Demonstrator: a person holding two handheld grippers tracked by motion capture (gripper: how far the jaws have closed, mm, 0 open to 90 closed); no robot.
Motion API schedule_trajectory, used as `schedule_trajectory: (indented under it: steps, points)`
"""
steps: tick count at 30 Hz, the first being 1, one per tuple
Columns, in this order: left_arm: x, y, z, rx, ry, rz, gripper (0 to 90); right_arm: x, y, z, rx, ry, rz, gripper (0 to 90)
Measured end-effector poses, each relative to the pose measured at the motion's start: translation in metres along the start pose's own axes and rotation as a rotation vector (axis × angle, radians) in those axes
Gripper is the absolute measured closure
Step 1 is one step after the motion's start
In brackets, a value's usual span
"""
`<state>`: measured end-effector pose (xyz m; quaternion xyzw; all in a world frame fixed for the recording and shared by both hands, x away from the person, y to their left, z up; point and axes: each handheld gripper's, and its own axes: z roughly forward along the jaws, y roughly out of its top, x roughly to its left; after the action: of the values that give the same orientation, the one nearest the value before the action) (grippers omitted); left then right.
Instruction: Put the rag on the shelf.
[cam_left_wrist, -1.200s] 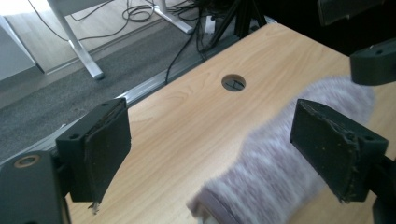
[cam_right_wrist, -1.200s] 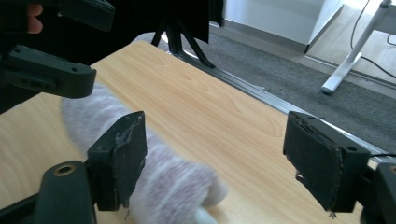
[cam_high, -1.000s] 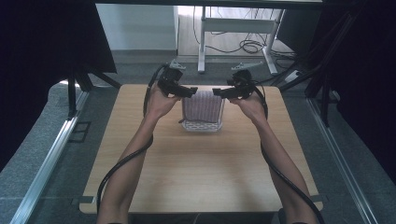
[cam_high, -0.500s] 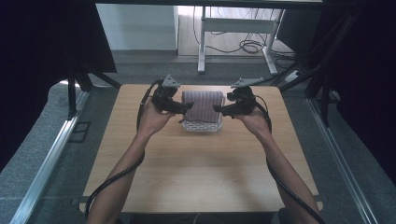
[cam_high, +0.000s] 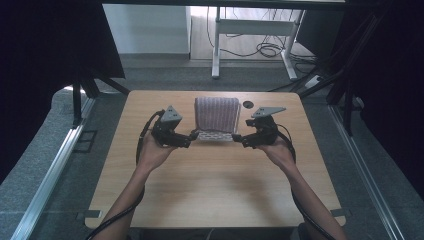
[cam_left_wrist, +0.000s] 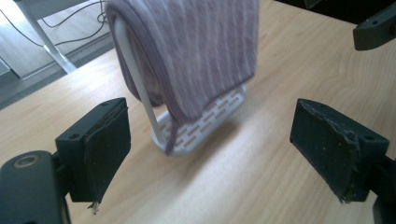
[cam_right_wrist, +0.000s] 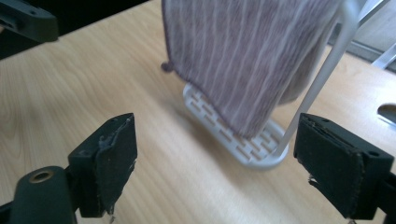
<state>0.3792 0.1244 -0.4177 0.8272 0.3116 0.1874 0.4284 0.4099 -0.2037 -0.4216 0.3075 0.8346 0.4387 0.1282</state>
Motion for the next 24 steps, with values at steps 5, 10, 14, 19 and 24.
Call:
schedule_trajectory:
  steps: [5,10,14,19,24]
  points:
    - [-0.012,-0.020,-0.002,0.016,-0.003,-0.002,12.7,0.006,-0.017,-0.001,0.002,-0.004,0.011,10.9]
    - [-0.021,-0.042,0.003,0.047,-0.014,-0.009,12.3,0.013,-0.034,0.001,0.026,0.003,0.007,8.4]
    - [-0.027,-0.058,0.006,0.058,-0.024,-0.031,12.1,0.018,-0.049,0.005,0.052,0.006,-0.001,7.4]
    - [-0.035,-0.079,0.015,0.085,-0.039,-0.043,12.1,0.023,-0.066,0.012,0.077,0.012,-0.009,7.6]
    - [-0.040,-0.097,0.024,0.107,-0.036,-0.056,12.1,0.027,-0.082,0.023,0.113,0.011,-0.016,7.5]
